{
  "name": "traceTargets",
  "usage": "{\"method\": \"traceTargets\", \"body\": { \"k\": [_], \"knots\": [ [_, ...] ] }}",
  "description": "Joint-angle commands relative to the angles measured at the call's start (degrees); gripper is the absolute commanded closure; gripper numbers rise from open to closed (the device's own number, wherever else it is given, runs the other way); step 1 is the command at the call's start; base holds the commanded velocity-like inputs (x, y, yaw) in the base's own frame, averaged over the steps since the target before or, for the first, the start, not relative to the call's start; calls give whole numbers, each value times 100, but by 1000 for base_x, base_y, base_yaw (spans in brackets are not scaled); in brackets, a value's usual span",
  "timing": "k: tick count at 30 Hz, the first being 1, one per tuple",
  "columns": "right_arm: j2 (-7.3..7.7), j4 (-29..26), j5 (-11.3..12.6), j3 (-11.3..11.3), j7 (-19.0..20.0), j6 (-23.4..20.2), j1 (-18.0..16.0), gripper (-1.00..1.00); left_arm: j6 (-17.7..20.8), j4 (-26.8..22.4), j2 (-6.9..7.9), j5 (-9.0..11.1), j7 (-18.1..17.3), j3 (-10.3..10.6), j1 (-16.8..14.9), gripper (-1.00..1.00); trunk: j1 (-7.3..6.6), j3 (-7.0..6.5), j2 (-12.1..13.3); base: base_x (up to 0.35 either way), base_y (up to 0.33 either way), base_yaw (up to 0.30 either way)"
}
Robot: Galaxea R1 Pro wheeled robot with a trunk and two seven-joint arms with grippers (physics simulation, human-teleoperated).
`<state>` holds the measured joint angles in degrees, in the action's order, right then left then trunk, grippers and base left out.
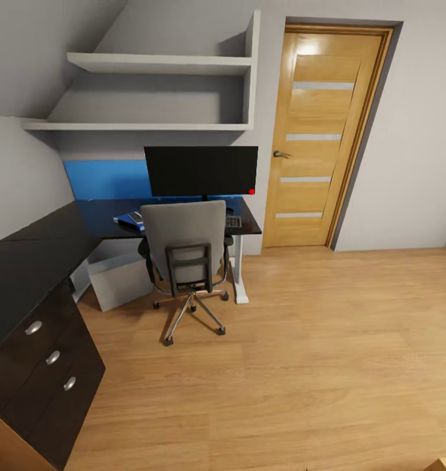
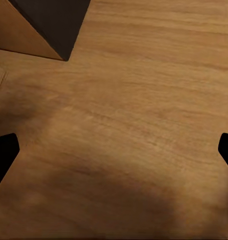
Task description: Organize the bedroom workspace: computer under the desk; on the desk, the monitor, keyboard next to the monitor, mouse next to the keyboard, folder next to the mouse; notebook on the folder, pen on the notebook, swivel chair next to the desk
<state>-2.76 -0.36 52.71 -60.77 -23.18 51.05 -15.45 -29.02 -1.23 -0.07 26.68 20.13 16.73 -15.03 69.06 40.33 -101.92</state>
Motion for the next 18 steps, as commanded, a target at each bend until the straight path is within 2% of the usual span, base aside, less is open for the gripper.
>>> {"method": "traceTargets", "body": {
  "k": [1, 5, 6, 15, 18],
  "knots": [
    [19, -1, 27, -56, -35, 1, 84, -100, -52, 0, 20, 30, -64, 52, 104, -100, -23, -13, 39, 0, 0, 0],
    [32, 0, 46, -57, -7, -4, 221, -100, -235, 0, 37, 30, -177, 56, 304, -100, -111, -85, 200, 0, 0, 0],
    [83, 1, 53, -58, 33, 21, 362, -100, -397, 0, 47, 30, -269, 52, 467, -100, -133, -103, 240, 0, 0, 0],
    [166, 1, 22, -59, 64, 324, 675, -100, -574, 0, 50, 31, -355, 52, 773, -100, -331, -265, 601, 0, 0, 0],
    [167, 1, 15, -74, 67, 345, 709, -100, -949, 0, 53, 31, -474, 51, 939, -100, -397, -319, 721, 0, 0, 0]
  ]
}}
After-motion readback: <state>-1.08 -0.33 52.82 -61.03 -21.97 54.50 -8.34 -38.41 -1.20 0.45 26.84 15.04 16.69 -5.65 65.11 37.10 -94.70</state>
